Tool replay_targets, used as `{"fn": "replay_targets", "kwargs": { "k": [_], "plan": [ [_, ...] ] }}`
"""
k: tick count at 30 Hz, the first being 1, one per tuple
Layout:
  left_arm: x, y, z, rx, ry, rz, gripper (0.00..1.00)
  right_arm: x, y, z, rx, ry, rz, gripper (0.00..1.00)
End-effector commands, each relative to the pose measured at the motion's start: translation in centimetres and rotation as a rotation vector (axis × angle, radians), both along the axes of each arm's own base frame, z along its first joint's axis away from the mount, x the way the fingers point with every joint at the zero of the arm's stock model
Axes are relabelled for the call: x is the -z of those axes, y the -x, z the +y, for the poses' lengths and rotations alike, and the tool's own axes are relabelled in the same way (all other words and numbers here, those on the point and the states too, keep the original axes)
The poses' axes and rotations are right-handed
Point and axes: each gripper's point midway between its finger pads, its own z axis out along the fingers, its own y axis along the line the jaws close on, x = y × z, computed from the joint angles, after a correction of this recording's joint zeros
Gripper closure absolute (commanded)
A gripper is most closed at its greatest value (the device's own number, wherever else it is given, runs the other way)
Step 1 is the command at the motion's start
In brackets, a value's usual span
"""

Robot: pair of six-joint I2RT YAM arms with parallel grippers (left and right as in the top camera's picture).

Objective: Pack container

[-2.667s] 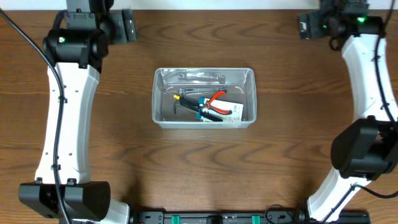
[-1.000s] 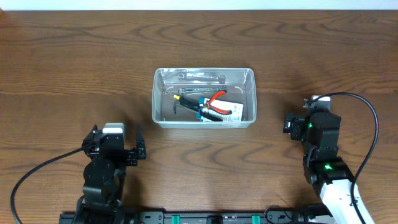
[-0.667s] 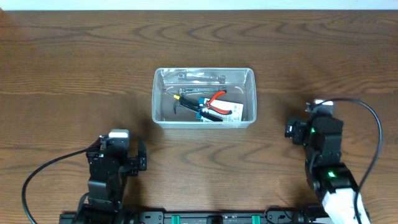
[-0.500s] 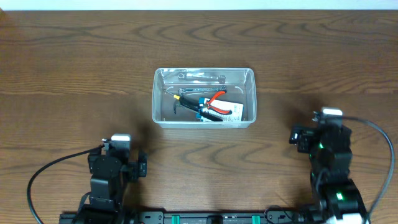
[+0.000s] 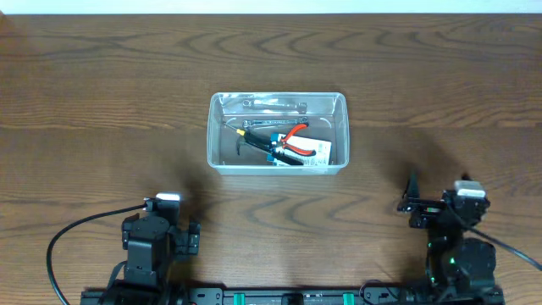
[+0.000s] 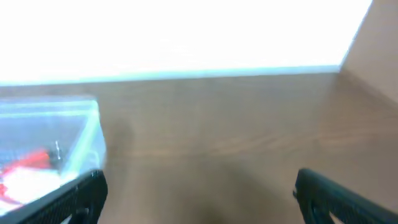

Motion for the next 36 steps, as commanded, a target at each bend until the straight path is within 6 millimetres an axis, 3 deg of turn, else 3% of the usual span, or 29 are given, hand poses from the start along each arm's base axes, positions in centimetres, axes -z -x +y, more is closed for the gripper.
{"fn": "replay_targets", "kwargs": {
  "k": [1,4,6,10,12,20,36],
  "plan": [
    [-0.4,0.0,0.0,0.007,-0.010,-0.009,0.02,0.2,-1.0,0.4,-0.016,-0.031,-0.123,0.01],
    [-0.4,0.0,0.0,0.007,-0.010,-0.009,0.02,-0.2,-1.6,0.0,0.011,-0.042,-0.250,0.01],
    [-0.4,0.0,0.0,0.007,-0.010,-0.009,0.02,0.4,-1.6,-0.5,0.043,-0.039,-0.226,0.01],
    [-0.4,0.0,0.0,0.007,-0.010,-0.009,0.02,2.7,-1.4,-2.0,0.131,-0.059,-0.137,0.01],
    [-0.4,0.0,0.0,0.007,-0.010,-0.009,0.02,4.1,-1.5,-1.8,0.124,-0.086,-0.082,0.01],
    [-0.4,0.0,0.0,0.007,-0.010,-0.009,0.02,4.2,-1.8,1.3,-0.050,-0.085,-0.069,0.01],
    [-0.4,0.0,0.0,0.007,-0.010,-0.009,0.02,4.3,-1.8,1.3,-0.052,-0.085,-0.068,0.01]
  ]
}}
